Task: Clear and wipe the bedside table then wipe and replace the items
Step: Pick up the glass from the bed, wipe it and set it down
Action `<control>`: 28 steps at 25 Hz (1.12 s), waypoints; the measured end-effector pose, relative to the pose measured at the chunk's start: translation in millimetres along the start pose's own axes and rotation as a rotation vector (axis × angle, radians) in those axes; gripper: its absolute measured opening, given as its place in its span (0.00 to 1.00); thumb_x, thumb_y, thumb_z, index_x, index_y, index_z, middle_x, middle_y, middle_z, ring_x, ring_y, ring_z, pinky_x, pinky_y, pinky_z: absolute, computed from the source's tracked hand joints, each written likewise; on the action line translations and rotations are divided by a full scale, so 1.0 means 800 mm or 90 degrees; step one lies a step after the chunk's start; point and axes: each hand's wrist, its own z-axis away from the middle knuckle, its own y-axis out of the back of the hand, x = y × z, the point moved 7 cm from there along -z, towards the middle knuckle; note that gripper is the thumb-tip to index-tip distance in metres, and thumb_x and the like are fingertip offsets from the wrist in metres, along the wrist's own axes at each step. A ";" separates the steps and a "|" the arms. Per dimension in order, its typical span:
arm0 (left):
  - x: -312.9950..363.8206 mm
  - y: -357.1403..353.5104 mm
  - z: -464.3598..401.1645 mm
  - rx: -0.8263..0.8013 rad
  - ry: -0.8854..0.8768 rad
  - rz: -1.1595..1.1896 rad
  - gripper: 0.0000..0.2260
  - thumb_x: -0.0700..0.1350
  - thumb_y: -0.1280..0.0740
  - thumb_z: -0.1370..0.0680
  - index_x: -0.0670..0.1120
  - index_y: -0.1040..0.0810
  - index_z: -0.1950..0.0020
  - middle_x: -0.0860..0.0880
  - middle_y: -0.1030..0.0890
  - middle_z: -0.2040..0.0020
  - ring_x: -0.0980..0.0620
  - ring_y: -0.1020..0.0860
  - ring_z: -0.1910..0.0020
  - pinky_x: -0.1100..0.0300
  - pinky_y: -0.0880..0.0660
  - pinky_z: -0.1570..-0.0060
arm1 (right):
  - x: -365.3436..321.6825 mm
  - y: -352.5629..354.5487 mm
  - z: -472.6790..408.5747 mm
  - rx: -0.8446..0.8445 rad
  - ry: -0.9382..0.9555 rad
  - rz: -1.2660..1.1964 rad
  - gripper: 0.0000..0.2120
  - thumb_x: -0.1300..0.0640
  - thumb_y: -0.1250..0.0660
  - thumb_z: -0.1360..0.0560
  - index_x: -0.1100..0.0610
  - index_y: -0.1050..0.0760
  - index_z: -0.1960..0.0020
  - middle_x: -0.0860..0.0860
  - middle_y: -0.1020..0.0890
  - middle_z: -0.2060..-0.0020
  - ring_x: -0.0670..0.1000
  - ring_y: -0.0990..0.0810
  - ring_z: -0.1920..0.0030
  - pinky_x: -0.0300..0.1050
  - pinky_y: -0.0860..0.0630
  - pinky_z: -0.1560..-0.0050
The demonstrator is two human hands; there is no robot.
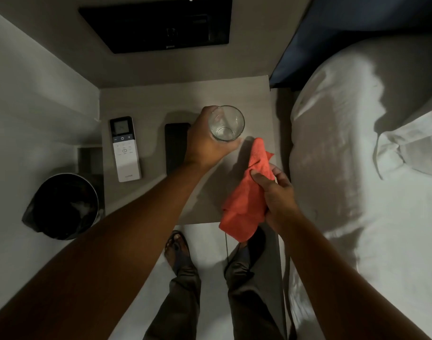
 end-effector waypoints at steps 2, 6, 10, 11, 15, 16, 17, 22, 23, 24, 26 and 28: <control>-0.011 -0.002 0.007 -0.012 0.017 0.019 0.37 0.47 0.17 0.39 0.43 0.27 0.34 0.44 0.21 0.37 0.46 0.21 0.38 0.46 0.22 0.38 | -0.001 0.000 -0.003 0.010 -0.013 0.017 0.32 0.51 0.19 0.34 0.44 0.27 0.34 0.52 0.20 0.42 0.57 0.18 0.46 0.65 0.20 0.46; -0.043 0.001 0.085 0.008 0.179 0.070 0.30 0.54 0.22 0.33 0.44 0.28 0.37 0.42 0.23 0.41 0.45 0.21 0.45 0.52 0.21 0.46 | -0.008 -0.013 0.002 -0.005 -0.052 0.008 0.35 0.54 0.18 0.35 0.59 0.28 0.33 0.57 0.17 0.44 0.62 0.17 0.46 0.69 0.22 0.44; -0.030 -0.040 0.169 -0.329 0.378 0.312 0.19 0.53 0.28 0.33 0.47 0.18 0.44 0.48 0.14 0.50 0.49 0.16 0.52 0.56 0.22 0.51 | -0.029 -0.039 0.034 -0.153 -0.087 -0.102 0.25 0.60 0.22 0.31 0.64 0.23 0.36 0.63 0.16 0.43 0.65 0.16 0.44 0.67 0.23 0.40; -0.020 -0.042 0.175 -0.355 0.397 0.330 0.18 0.48 0.30 0.33 0.45 0.17 0.44 0.46 0.14 0.52 0.48 0.16 0.54 0.54 0.22 0.51 | -0.038 -0.039 0.046 -0.195 -0.085 -0.133 0.24 0.61 0.24 0.29 0.65 0.23 0.35 0.63 0.17 0.42 0.64 0.17 0.43 0.65 0.22 0.40; 0.057 -0.037 0.176 -0.375 0.335 0.285 0.14 0.39 0.30 0.36 0.46 0.17 0.52 0.44 0.16 0.56 0.45 0.20 0.54 0.49 0.26 0.47 | -0.088 0.025 0.100 -0.226 0.011 -0.165 0.21 0.71 0.33 0.25 0.68 0.26 0.33 0.62 0.18 0.44 0.58 0.16 0.50 0.52 0.16 0.50; 0.083 -0.040 0.180 -0.409 0.302 0.274 0.13 0.40 0.28 0.36 0.47 0.17 0.52 0.45 0.15 0.55 0.45 0.19 0.53 0.49 0.25 0.47 | -0.099 0.052 0.116 -0.214 0.048 -0.154 0.21 0.71 0.33 0.25 0.67 0.26 0.33 0.61 0.17 0.45 0.57 0.16 0.50 0.51 0.17 0.49; 0.111 -0.046 0.189 -0.448 0.276 0.265 0.13 0.42 0.26 0.37 0.49 0.16 0.53 0.45 0.14 0.54 0.46 0.19 0.53 0.50 0.23 0.48 | -0.108 0.083 0.135 -0.197 0.082 -0.151 0.21 0.71 0.32 0.26 0.66 0.26 0.33 0.60 0.16 0.45 0.56 0.16 0.49 0.51 0.17 0.47; 0.255 -0.125 0.290 -0.635 0.183 0.203 0.16 0.48 0.22 0.36 0.50 0.15 0.49 0.45 0.12 0.48 0.48 0.14 0.50 0.50 0.17 0.47 | -0.105 0.284 0.243 0.005 0.197 -0.221 0.19 0.67 0.28 0.26 0.60 0.23 0.36 0.59 0.15 0.44 0.55 0.15 0.51 0.54 0.19 0.44; 0.278 -0.149 0.318 -0.662 0.167 0.186 0.15 0.47 0.22 0.35 0.50 0.16 0.49 0.45 0.12 0.48 0.48 0.14 0.50 0.49 0.17 0.47 | -0.095 0.325 0.263 0.049 0.219 -0.247 0.18 0.68 0.29 0.26 0.61 0.22 0.37 0.61 0.16 0.45 0.56 0.16 0.51 0.56 0.21 0.43; 0.300 -0.177 0.353 -0.699 0.150 0.159 0.14 0.46 0.22 0.34 0.51 0.16 0.50 0.46 0.12 0.49 0.47 0.14 0.50 0.48 0.17 0.46 | -0.080 0.371 0.287 0.101 0.241 -0.276 0.17 0.69 0.30 0.26 0.61 0.21 0.38 0.62 0.16 0.45 0.58 0.16 0.51 0.57 0.22 0.42; 0.339 -0.231 0.437 -0.804 0.110 0.087 0.13 0.46 0.26 0.34 0.53 0.16 0.50 0.48 0.12 0.51 0.48 0.14 0.51 0.49 0.17 0.49 | -0.039 0.460 0.332 0.211 0.280 -0.335 0.18 0.72 0.31 0.27 0.61 0.20 0.39 0.63 0.16 0.47 0.58 0.17 0.51 0.57 0.22 0.42; 0.366 -0.275 0.516 -0.878 0.057 0.004 0.18 0.45 0.29 0.34 0.51 0.19 0.44 0.48 0.13 0.50 0.48 0.15 0.51 0.52 0.17 0.50 | 0.011 0.535 0.363 0.345 0.276 -0.376 0.19 0.72 0.31 0.27 0.62 0.21 0.38 0.62 0.17 0.49 0.56 0.18 0.54 0.53 0.21 0.46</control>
